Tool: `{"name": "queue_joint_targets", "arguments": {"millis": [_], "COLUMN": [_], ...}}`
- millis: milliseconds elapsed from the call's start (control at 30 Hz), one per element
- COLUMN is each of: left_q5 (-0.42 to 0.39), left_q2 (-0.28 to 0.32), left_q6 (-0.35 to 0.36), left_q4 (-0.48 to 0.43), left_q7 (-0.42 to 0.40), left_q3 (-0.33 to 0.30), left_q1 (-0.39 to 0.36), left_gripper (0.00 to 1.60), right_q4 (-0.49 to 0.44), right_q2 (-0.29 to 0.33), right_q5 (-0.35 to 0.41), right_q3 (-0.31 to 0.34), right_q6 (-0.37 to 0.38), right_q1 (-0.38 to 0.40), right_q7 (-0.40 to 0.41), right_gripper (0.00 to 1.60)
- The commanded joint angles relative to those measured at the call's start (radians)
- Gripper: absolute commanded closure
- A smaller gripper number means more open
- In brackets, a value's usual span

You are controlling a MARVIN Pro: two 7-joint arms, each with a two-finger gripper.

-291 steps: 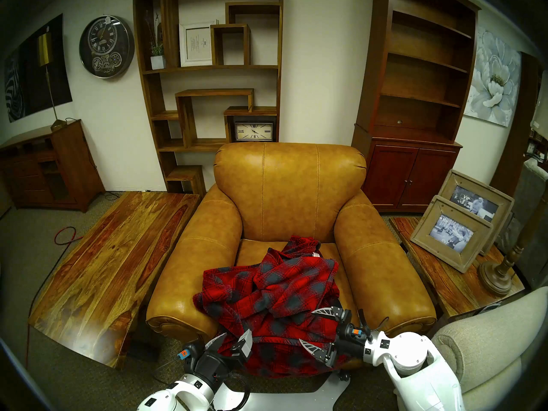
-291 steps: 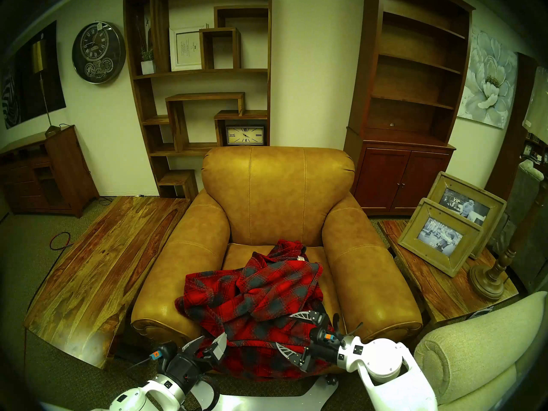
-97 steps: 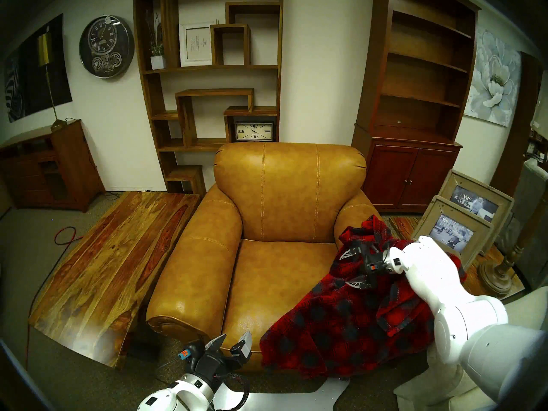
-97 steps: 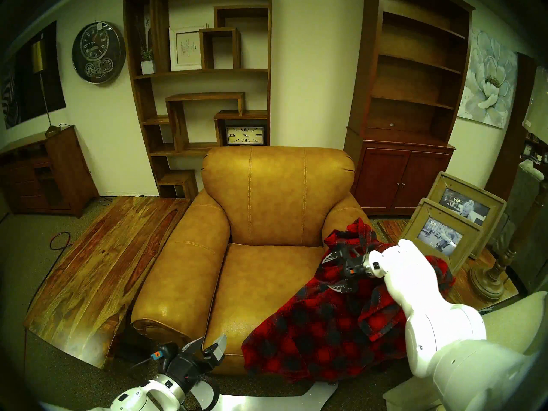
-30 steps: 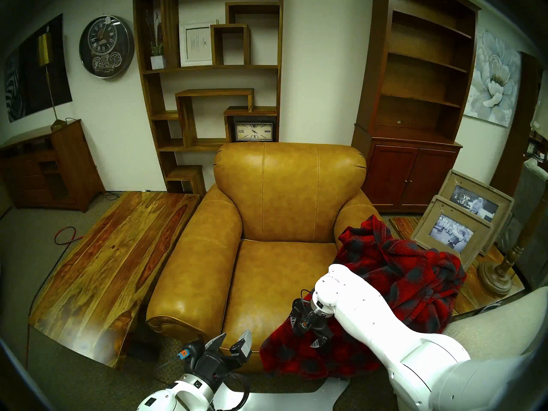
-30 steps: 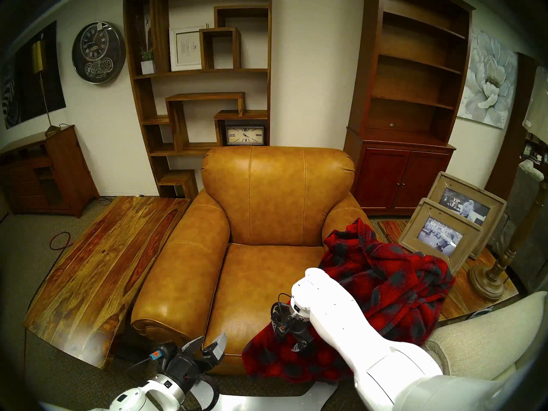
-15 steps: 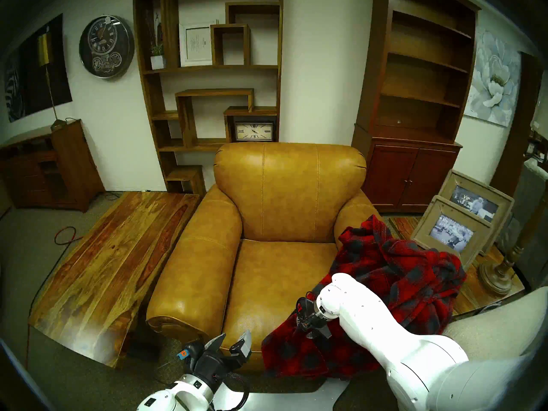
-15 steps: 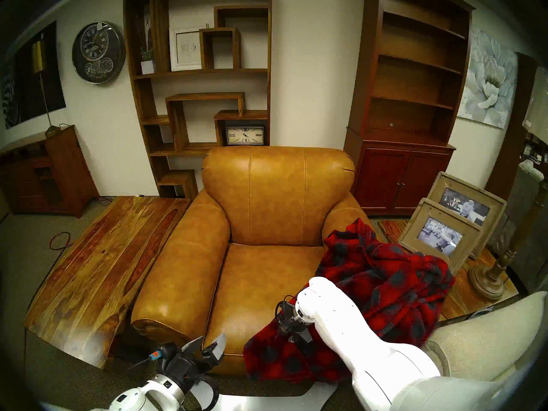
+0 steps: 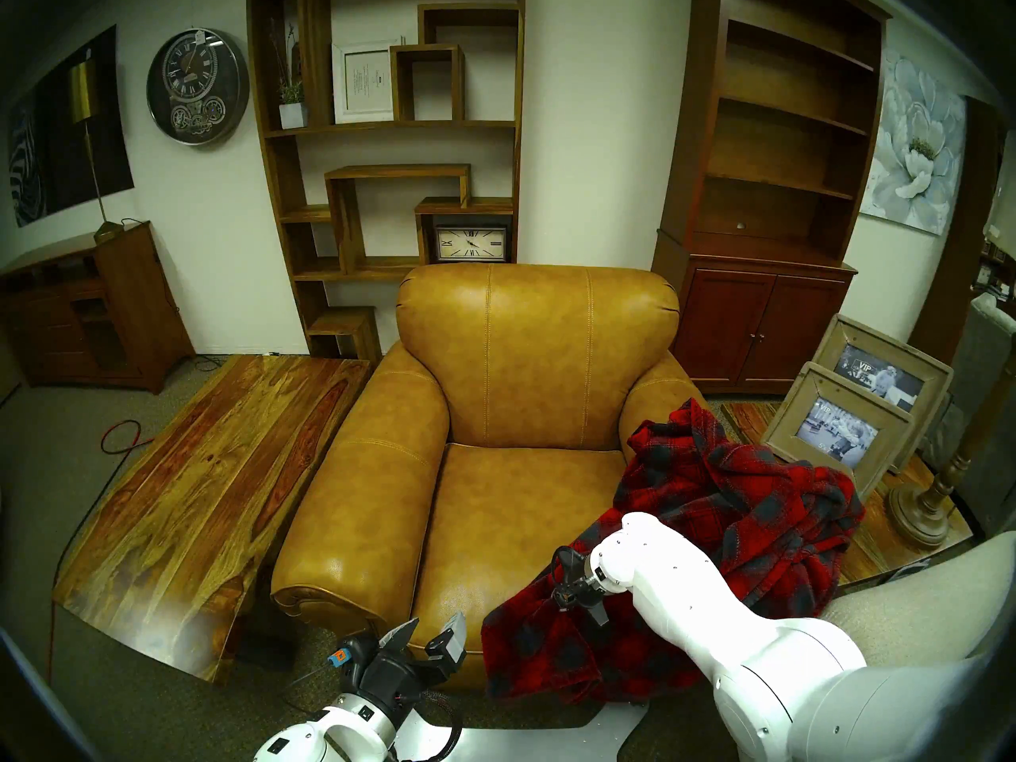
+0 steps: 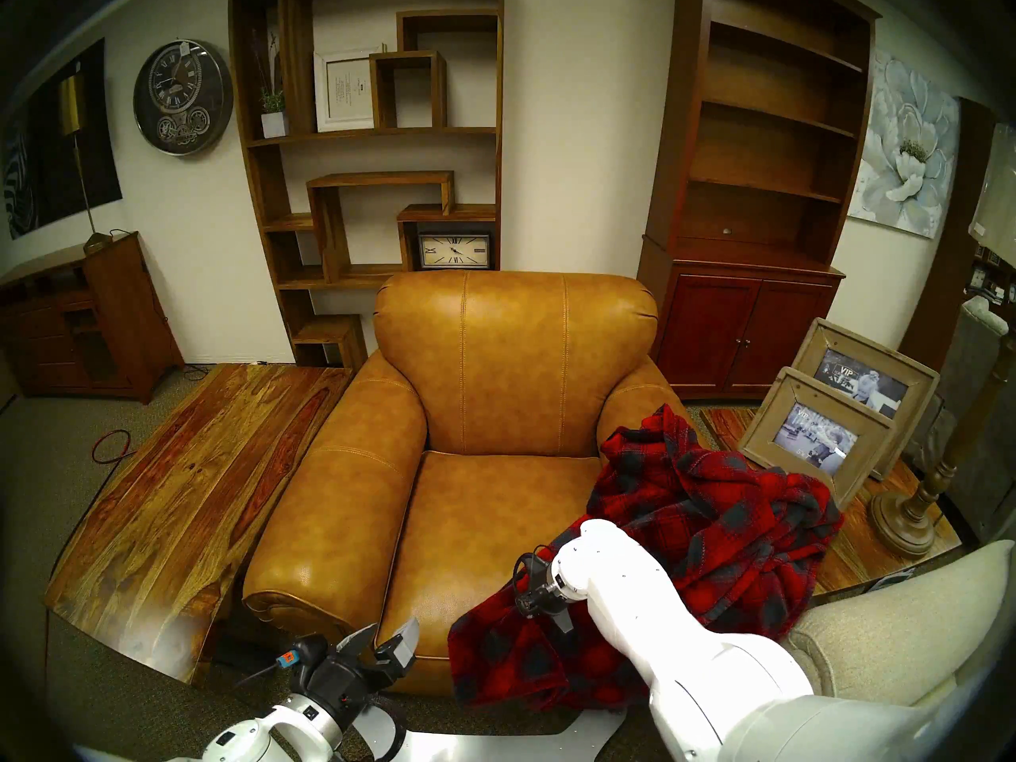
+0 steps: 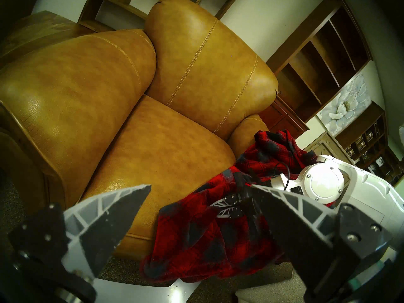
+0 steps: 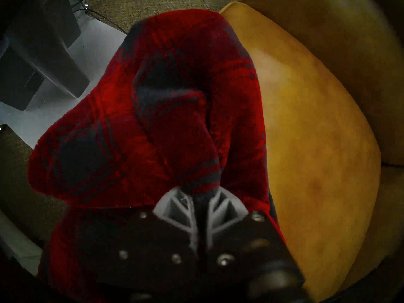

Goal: Move the blanket from sofa and drape it over the sofa arm

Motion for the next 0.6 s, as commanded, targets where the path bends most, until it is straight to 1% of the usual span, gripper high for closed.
{"name": "queue_joint_targets", "arguments": {"millis": [0, 67, 100, 133, 200, 233, 267, 300, 333, 367, 433, 467, 500, 567], "left_q5": [0.001, 0.001, 0.001, 0.001, 0.001, 0.001, 0.001, 0.001, 0.001, 0.001, 0.001, 0.001, 0.001, 0.001], "left_q2": [-0.002, -0.003, -0.003, -0.003, -0.004, -0.004, -0.004, -0.004, -0.004, -0.005, -0.005, -0.005, -0.005, -0.006], "left_q6": [-0.002, -0.002, -0.002, -0.002, -0.002, -0.002, -0.002, -0.002, -0.002, -0.002, -0.002, -0.002, -0.001, -0.001], "left_q4": [-0.01, -0.009, -0.009, -0.008, -0.008, -0.007, -0.007, -0.007, -0.007, -0.006, -0.005, -0.005, -0.004, -0.004], "left_q7": [-0.003, -0.003, -0.003, -0.003, -0.003, -0.003, -0.003, -0.003, -0.004, -0.004, -0.004, -0.004, -0.004, -0.004], "left_q3": [0.0, 0.0, 0.0, 0.0, 0.001, 0.001, 0.001, 0.001, 0.001, 0.001, 0.001, 0.001, 0.001, 0.001], "left_q1": [-0.005, -0.005, -0.005, -0.006, -0.006, -0.006, -0.007, -0.007, -0.007, -0.008, -0.009, -0.009, -0.009, -0.01], "left_gripper": [0.0, 0.0, 0.0, 0.0, 0.0, 0.0, 0.0, 0.0, 0.0, 0.0, 0.0, 0.0, 0.0, 0.0], "right_q4": [-0.11, -0.143, -0.137, -0.169, -0.184, -0.203, -0.203, -0.207, -0.206, -0.245, -0.263, -0.267, -0.272, -0.301], "right_q2": [0.109, 0.138, 0.131, 0.16, 0.174, 0.195, 0.19, 0.242, 0.192, 0.233, 0.252, 0.274, 0.258, 0.285], "right_q5": [0.0, -0.005, -0.012, -0.012, -0.028, -0.028, -0.043, -0.042, -0.062, -0.059, -0.076, -0.082, -0.092, -0.103], "right_q3": [0.104, 0.133, 0.155, 0.163, 0.191, 0.201, 0.225, 0.211, 0.256, 0.259, 0.282, 0.286, 0.311, 0.327], "right_q6": [0.013, 0.014, 0.015, 0.015, 0.016, 0.015, 0.016, 0.009, 0.017, 0.013, 0.011, 0.009, 0.01, 0.009], "right_q1": [0.108, 0.131, 0.121, 0.146, 0.154, 0.171, 0.163, 0.211, 0.157, 0.195, 0.209, 0.226, 0.208, 0.229], "right_q7": [-0.027, -0.025, -0.028, -0.019, -0.011, -0.004, -0.003, 0.009, -0.002, 0.013, 0.018, 0.025, 0.026, 0.041], "right_gripper": [1.6, 1.6, 1.6, 1.6, 1.6, 1.6, 1.6, 1.6, 1.6, 1.6, 1.6, 1.6, 1.6, 1.6]}}
